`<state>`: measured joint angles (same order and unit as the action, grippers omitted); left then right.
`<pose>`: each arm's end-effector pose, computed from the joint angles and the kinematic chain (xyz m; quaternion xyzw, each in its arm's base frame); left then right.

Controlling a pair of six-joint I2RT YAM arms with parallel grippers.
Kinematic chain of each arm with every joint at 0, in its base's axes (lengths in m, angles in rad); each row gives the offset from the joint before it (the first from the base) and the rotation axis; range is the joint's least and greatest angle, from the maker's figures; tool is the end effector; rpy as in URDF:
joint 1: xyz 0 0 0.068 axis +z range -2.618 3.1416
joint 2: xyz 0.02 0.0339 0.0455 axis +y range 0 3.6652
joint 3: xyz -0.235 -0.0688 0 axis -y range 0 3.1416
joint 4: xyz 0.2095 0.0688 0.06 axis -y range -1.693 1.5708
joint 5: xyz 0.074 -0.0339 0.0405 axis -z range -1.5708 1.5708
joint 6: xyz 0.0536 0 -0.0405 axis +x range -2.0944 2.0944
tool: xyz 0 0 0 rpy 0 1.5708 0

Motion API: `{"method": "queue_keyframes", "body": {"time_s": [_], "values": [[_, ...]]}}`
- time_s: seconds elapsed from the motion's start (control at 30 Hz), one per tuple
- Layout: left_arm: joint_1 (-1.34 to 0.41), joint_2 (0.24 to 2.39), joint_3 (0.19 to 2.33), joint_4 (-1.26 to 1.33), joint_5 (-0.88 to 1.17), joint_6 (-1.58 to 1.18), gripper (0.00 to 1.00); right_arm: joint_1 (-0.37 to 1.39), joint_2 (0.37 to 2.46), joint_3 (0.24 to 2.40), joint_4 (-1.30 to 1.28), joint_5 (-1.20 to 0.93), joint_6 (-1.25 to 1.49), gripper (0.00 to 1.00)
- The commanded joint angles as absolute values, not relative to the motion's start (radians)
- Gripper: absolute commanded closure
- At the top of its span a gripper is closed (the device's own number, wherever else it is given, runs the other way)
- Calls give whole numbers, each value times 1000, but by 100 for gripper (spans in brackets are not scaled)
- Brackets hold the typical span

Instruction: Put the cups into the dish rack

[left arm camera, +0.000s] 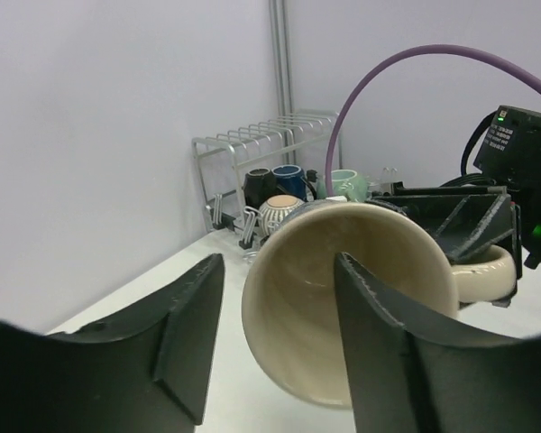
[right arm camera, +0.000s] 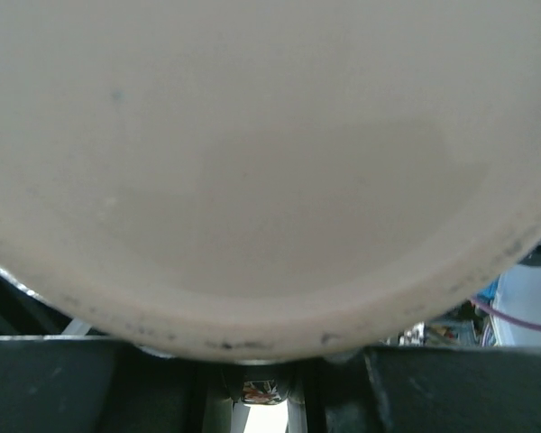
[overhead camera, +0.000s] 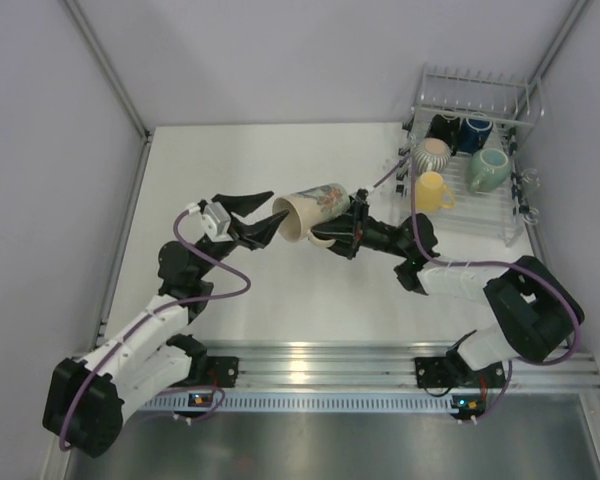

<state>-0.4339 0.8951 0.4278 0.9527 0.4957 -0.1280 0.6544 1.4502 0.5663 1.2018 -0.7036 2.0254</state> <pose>0.1655 -0.1048 0.3126 0.2839 0.4628 -0.3519 0.7625 0.2011 0.1980 0.2588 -0.1323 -0.6028 -0.7865 0.0226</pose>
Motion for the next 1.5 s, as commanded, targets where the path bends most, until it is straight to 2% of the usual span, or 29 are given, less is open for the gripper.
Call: {"method": "queue_keyframes", "body": {"time_s": [0.0,0.07,0.23,0.27,0.3,0.5,0.6,0.63,0.7,0.73,0.87,0.97,1.13,1.47], "values": [[-437,847,465,925,474,-126,38,585,1399,618,1709,-678,2220,100],[-437,813,468,861,471,-114,28,542,1388,621,1709,-693,2220,100],[-437,733,443,789,416,-100,17,465,1370,634,1686,-741,2224,100],[-439,721,443,773,402,-103,3,451,1362,630,1666,-752,2211,100],[-437,707,452,737,387,-112,2,440,1353,629,1598,-765,2169,100],[-437,710,581,502,305,-282,2,342,1240,640,1188,-854,1859,100],[-439,736,656,393,295,-391,2,272,1151,689,805,-864,1612,100],[-437,758,670,321,276,-422,2,238,1108,740,588,-848,1539,100],[-437,781,690,295,307,-471,2,204,1068,810,336,-813,1307,100],[-437,801,689,285,322,-492,2,172,1036,892,93,-749,1230,100],[-437,793,638,282,296,-566,2,91,985,1058,-284,-539,912,100],[-437,761,614,278,279,-569,2,25,980,1146,-449,-404,789,100],[-437,746,598,265,317,-629,2,-38,1000,1215,-563,-125,686,100],[-437,678,574,250,357,-660,2,-49,1083,1215,-512,303,591,100]]}}
